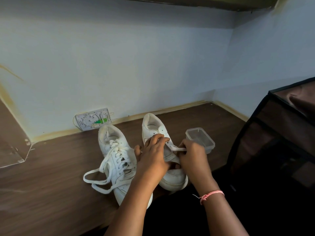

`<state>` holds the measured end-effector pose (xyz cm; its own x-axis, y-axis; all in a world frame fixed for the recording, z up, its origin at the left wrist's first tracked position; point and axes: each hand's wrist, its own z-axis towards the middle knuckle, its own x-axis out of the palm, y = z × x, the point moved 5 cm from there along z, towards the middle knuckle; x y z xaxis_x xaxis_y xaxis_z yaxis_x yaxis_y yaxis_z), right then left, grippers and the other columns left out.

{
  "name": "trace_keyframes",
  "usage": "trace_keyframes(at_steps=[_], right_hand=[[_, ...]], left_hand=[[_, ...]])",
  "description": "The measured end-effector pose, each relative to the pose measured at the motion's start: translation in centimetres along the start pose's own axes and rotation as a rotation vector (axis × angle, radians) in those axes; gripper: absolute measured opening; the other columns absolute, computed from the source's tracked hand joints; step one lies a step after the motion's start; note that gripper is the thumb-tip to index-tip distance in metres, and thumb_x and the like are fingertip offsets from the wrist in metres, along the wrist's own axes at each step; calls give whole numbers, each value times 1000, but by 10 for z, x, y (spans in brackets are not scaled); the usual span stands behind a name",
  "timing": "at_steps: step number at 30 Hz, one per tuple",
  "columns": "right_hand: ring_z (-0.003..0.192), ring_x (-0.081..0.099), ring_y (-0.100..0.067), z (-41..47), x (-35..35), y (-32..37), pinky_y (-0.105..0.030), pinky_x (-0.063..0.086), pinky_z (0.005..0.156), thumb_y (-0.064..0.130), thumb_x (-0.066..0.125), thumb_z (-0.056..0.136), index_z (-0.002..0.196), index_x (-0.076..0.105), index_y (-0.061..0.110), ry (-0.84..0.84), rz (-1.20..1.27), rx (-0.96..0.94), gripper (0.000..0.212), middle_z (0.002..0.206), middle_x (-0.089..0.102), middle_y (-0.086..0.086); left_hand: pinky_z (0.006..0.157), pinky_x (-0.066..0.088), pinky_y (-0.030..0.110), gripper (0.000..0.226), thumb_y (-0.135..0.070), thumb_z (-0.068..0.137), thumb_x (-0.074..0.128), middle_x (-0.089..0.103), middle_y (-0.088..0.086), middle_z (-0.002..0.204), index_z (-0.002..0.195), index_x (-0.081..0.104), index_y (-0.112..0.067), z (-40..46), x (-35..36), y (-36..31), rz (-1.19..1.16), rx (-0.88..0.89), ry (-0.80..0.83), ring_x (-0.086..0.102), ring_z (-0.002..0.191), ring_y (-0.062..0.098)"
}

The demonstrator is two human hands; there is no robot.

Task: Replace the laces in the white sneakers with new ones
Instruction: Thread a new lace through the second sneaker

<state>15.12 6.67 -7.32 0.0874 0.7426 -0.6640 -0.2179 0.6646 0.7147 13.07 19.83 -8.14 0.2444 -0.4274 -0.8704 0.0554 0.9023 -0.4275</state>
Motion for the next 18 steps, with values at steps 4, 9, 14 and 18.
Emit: trace_keyframes(at_steps=[4, 9, 14, 18], right_hand=[[58, 50, -4, 5, -46, -11, -8, 36, 48, -4, 61, 82, 82, 67, 9, -261, 57, 110, 15, 63, 54, 9], [66, 57, -18, 9, -90, -25, -26, 41, 53, 22, 64, 92, 97, 63, 10, -395, 204, 212, 13, 76, 61, -1], [90, 61, -6, 4, -2, -12, -17, 48, 70, 30, 69, 89, 132, 52, 31, 109, 53, 32, 46, 106, 63, 8], [75, 67, -13, 7, 20, -17, -29, 55, 65, 24, 76, 82, 100, 62, 22, 95, 32, 32, 22, 91, 64, 6]], left_hand=[[102, 14, 37, 88, -66, 67, 74, 23, -24, 148, 141, 35, -41, 1, 0, 0, 8, -5, 3, 23, 141, 2], [99, 12, 35, 88, -68, 68, 72, 23, -24, 148, 142, 34, -41, 2, -1, 2, 21, 9, 11, 23, 141, 2], [92, 9, 33, 80, -56, 72, 74, 24, -25, 146, 140, 34, -41, 1, -2, 0, 22, 4, 1, 25, 140, 0], [98, 11, 34, 70, -33, 80, 68, 24, -23, 147, 140, 34, -40, 0, -1, 0, 34, 7, -14, 24, 140, 2]])
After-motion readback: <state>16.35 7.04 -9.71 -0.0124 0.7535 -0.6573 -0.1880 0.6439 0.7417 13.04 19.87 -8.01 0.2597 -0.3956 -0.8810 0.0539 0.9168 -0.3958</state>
